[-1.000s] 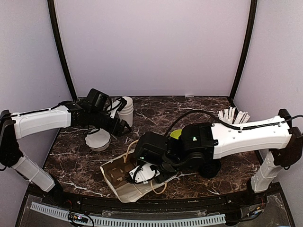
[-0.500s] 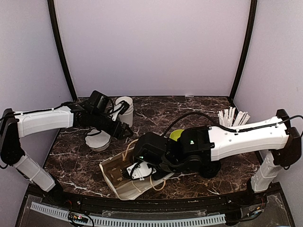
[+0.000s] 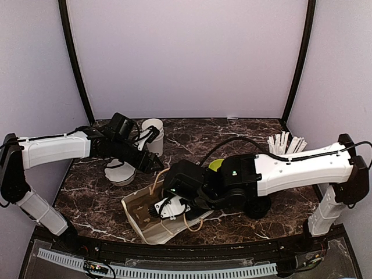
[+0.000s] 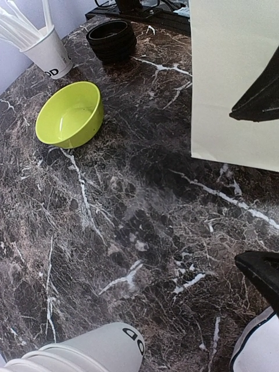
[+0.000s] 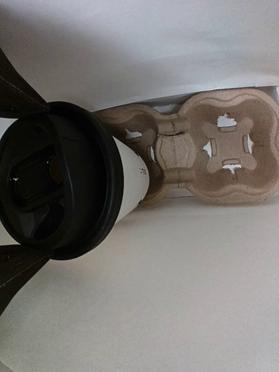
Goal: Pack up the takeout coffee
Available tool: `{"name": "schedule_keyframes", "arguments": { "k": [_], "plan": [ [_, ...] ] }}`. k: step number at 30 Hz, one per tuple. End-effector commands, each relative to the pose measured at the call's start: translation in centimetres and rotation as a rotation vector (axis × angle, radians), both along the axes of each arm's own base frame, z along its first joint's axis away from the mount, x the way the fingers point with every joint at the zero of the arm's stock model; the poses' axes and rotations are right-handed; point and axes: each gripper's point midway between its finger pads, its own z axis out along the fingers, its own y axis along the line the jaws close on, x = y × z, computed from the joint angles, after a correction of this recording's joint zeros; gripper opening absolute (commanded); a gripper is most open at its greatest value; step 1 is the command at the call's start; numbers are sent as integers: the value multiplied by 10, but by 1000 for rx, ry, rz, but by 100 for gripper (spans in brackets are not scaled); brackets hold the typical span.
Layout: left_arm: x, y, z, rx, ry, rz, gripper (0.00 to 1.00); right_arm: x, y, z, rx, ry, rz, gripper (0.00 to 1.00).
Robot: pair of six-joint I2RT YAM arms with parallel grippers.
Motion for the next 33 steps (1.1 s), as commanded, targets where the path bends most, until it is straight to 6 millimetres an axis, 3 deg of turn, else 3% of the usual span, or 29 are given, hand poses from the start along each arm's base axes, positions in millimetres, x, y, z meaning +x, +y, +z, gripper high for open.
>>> {"name": "schedule_keyframes", "arguments": {
  "k": [1,19,28,33],
  "plan": [
    [-5,1,1,-7,2,-26,79,-3,-2,-14,-29,31,5,48],
    [-8,3,3,-3,-5,-34,79,11,1,-32,-54,15,-22,49],
    [-3,10,7,26,-39,1,79,2,-5,-50,-139,157,-27,50],
    [-1,25,8,89,-67,40,80,3,-4,-54,-170,237,-42,51]
  ]
}}
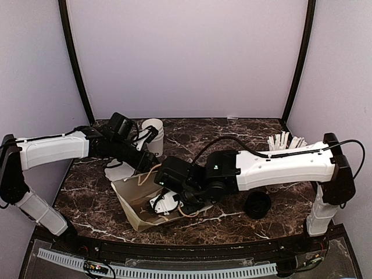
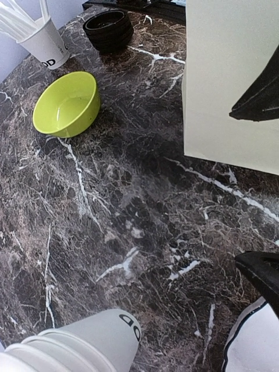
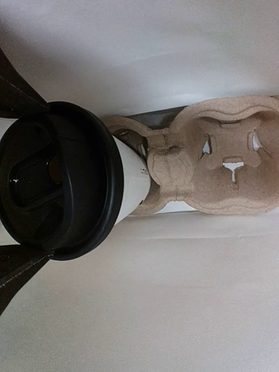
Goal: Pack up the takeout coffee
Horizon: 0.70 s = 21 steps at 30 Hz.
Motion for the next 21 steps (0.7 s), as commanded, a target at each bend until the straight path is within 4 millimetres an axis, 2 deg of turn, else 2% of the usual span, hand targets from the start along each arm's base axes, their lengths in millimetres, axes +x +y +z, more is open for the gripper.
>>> {"name": "schedule_keyframes", "arguments": {
  "k": [1,6,13,19,21],
  "plan": [
    [-1,22,10,60,-52,41,80,-8,-13,-25,-108,148,-14,51],
    [4,49,14,112,-68,120,82,1,-10,-29,-132,234,-29,51],
    [17,97,35,164,-131,260,85,0,-15,-31,-228,369,-11,50],
    [12,110,46,167,-150,291,85,-4,-16,-20,-272,445,8,49],
    [11,112,47,169,-151,296,85,-8,-16,-23,-285,477,20,49]
  ]
}}
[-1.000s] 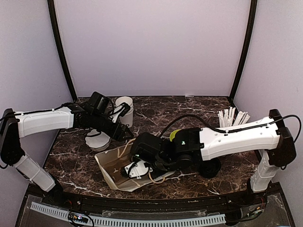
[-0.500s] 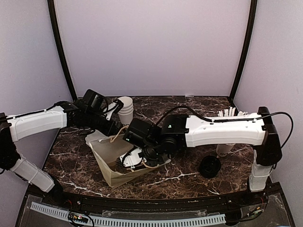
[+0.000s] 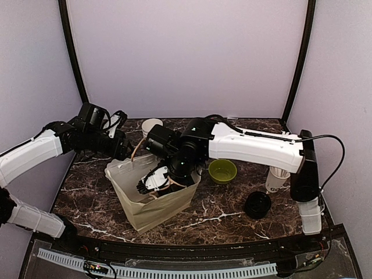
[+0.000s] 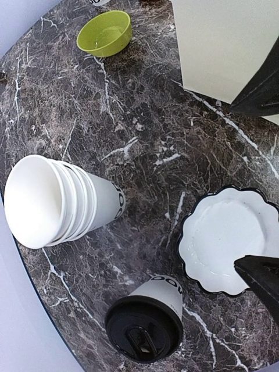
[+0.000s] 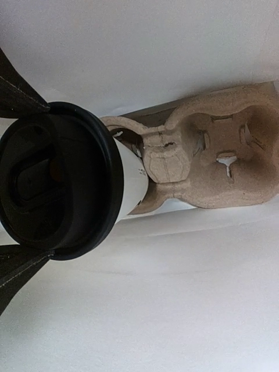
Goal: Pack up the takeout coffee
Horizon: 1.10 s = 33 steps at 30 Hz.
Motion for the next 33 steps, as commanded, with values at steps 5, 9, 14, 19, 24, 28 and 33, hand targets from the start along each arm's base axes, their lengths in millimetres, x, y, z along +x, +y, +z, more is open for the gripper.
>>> {"name": "schedule_keyframes", "arguments": {
  "k": [5,9,14,19,24,28,33],
  "plan": [
    [-14,16,-2,37,23,24,85,-24,-29,-39,-160,207,33,49],
    [-18,17,2,33,19,26,85,-10,-23,-46,-127,230,9,49],
    [-21,18,4,29,18,27,85,3,-22,-63,-127,254,-1,49],
    [-22,17,3,21,21,23,85,8,-27,-75,-152,319,17,49],
    [-21,18,2,26,18,23,85,18,-25,-83,-179,282,-24,49],
    [-20,17,4,23,14,22,85,21,-21,-86,-195,198,-74,49],
    [-20,16,3,15,14,21,85,23,-13,-73,-172,129,-116,50]
  ]
}}
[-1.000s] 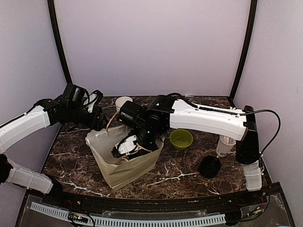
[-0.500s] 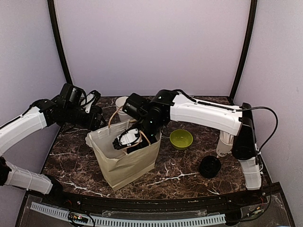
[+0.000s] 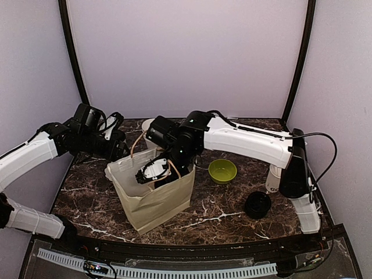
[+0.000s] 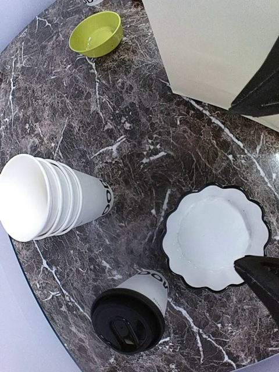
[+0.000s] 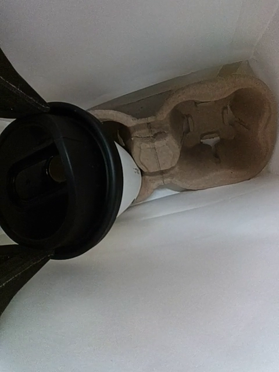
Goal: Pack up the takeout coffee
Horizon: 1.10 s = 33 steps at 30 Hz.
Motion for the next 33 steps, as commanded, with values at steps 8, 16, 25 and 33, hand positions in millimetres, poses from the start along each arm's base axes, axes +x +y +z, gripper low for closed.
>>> {"name": "schedule_keyframes", "arguments": {
  "k": [8,16,25,33],
  "plan": [
    [-5,3,0,-7,1,3,85,-5,-28,-49,-210,13,-77,56],
    [-9,9,19,11,-29,3,86,-14,-16,14,-35,23,-38,85],
    [-36,-13,53,-102,-61,-176,87,-20,-18,43,33,33,-52,99],
    [-78,-33,114,-299,-144,-350,86,-27,-23,61,58,44,-23,99]
  ]
}}
